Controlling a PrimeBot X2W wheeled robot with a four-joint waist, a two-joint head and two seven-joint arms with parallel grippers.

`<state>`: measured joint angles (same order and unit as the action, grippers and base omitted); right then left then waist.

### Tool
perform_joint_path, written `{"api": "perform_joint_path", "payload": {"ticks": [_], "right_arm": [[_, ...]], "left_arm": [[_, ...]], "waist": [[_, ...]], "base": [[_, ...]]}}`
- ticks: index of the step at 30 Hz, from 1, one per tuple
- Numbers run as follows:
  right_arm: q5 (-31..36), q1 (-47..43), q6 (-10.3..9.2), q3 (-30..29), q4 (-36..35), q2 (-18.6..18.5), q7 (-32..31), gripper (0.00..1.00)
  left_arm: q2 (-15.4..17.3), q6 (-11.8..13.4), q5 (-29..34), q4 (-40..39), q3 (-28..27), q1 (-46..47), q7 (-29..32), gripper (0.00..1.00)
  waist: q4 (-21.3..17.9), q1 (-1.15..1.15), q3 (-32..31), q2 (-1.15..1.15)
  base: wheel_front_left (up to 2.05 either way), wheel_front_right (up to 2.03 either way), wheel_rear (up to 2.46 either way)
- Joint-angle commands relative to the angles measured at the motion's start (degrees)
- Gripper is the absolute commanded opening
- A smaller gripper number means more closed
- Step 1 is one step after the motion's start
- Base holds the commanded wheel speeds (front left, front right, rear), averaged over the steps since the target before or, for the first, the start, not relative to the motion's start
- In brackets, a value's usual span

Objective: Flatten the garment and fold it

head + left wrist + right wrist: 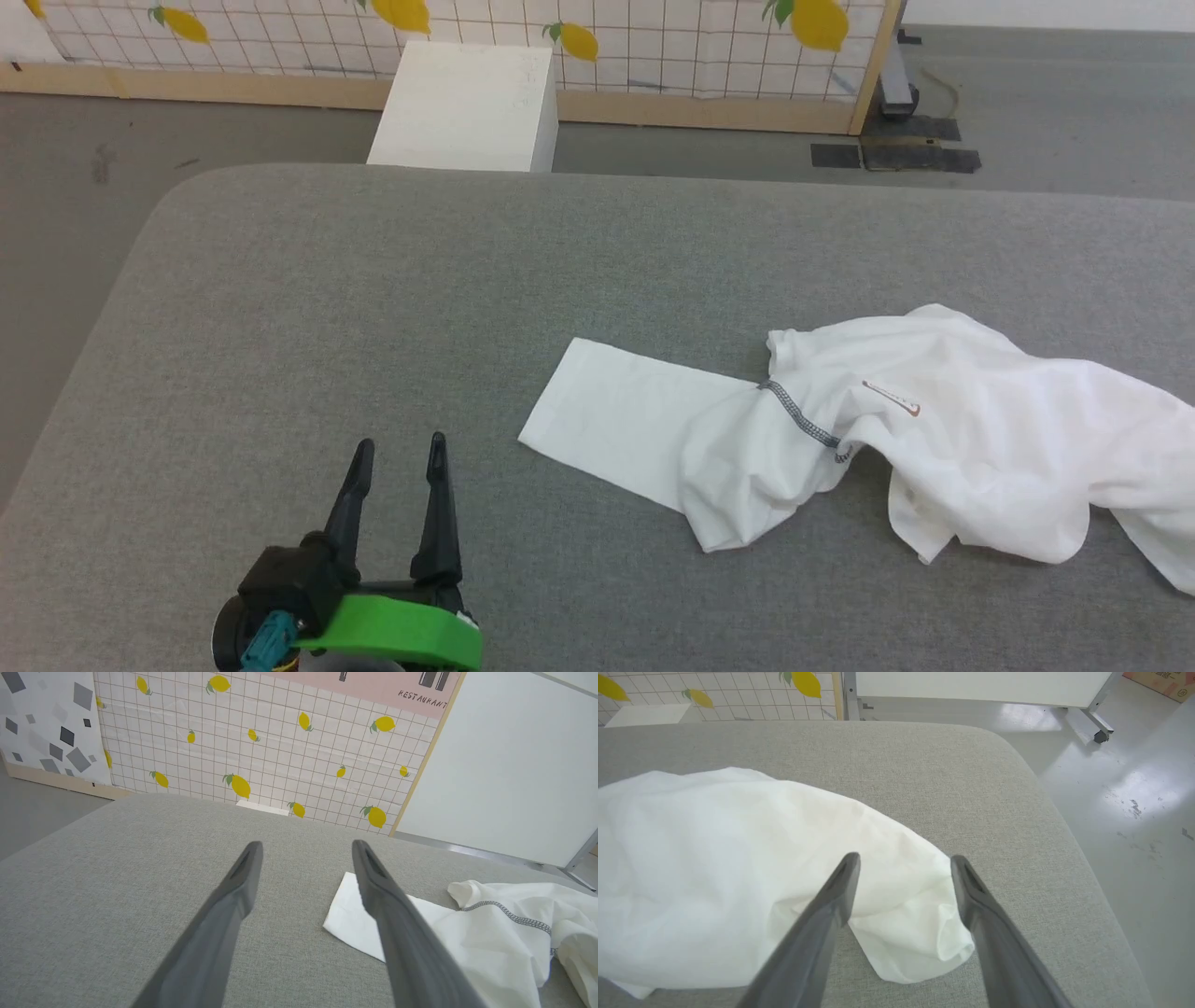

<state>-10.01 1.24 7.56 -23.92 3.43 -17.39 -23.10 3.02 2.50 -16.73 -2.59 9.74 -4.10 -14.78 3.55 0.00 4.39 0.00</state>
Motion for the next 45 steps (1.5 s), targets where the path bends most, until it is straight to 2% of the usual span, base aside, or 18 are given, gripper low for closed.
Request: {"api": "perform_joint_path", "payload": {"ticks": [1,8,15,20,25,31,32,34,35,37,40,45], "right_arm": [[-0.7,2.0,-0.08,0.8,-2.4,-0.4,0.3,1.00],[-5.6,3.8,-0.08,10.6,-12.6,2.0,-6.1,1.00],[-8.9,-1.0,-0.08,22.0,-14.2,3.7,-12.4,1.00],[-6.3,-2.0,-0.08,27.0,-9.2,2.1,-10.7,1.00],[-1.1,0.3,-0.08,27.9,-0.7,1.8,-9.0,1.00],[1.6,3.9,-0.08,30.6,8.6,2.2,-11.5,1.00],[1.4,4.7,-0.08,31.0,9.3,2.3,-11.3,0.79],[1.2,6.1,-0.08,31.8,9.8,2.3,-10.4,0.03],[0.9,6.8,-0.08,32.1,9.7,2.3,-9.8,0.00],[-2.3,9.5,-0.08,33.4,7.7,2.8,-7.5,0.00],[-6.0,10.7,-0.08,35.8,3.5,3.4,-7.3,0.00],[-14.3,8.5,-0.08,40.8,-5.2,4.4,-11.7,0.00]], "left_arm": [[-0.1,-0.3,0.1,0.0,0.0,-0.9,-0.2,1.00],[-0.1,-0.3,-0.3,-0.2,0.5,-1.3,-0.2,1.00],[-0.1,-0.2,-0.7,-0.5,0.8,-0.4,-0.2,1.00],[-0.1,0.1,-1.2,-0.6,1.4,0.7,-0.2,1.00],[-0.1,0.4,-1.5,-0.6,1.7,1.9,-0.2,1.00],[-0.1,0.5,-1.8,-0.3,2.2,3.1,-0.2,1.00],[-0.1,0.6,-1.9,-0.3,2.2,3.3,-0.2,1.00],[-0.1,0.7,-2.0,-0.3,2.2,3.4,-0.2,1.00],[-0.1,0.7,-2.0,-0.2,2.1,3.5,-0.2,1.00],[-0.1,0.8,-1.9,-0.2,1.7,3.4,-0.2,1.00],[-0.1,0.8,-2.0,-0.4,1.2,3.3,-0.2,1.00],[-0.1,0.7,-2.0,-0.6,0.6,3.0,-0.2,1.00]], "waist": [[-0.1,0.00,-0.4,0.00],[0.5,0.00,-0.9,0.00],[2.2,0.00,1.1,0.00],[3.6,0.00,3.3,0.00],[4.5,0.00,4.7,0.00],[5.6,0.00,5.5,0.00],[5.7,0.00,5.6,0.00],[5.9,0.00,5.6,0.00],[5.8,0.00,5.6,0.00],[5.2,0.00,5.2,0.00],[4.3,0.00,4.6,0.00],[2.5,0.00,3.9,0.00]], "base": [[0.00,0.00,0.00],[0.00,0.00,0.00],[0.00,0.00,0.00],[0.00,0.00,0.00],[0.00,0.00,0.00],[0.00,0.00,0.00],[0.00,0.00,0.00],[0.00,0.00,0.00],[0.00,0.00,0.00],[0.00,0.00,0.00],[0.00,0.00,0.00],[0.00,0.00,0.00]]}}
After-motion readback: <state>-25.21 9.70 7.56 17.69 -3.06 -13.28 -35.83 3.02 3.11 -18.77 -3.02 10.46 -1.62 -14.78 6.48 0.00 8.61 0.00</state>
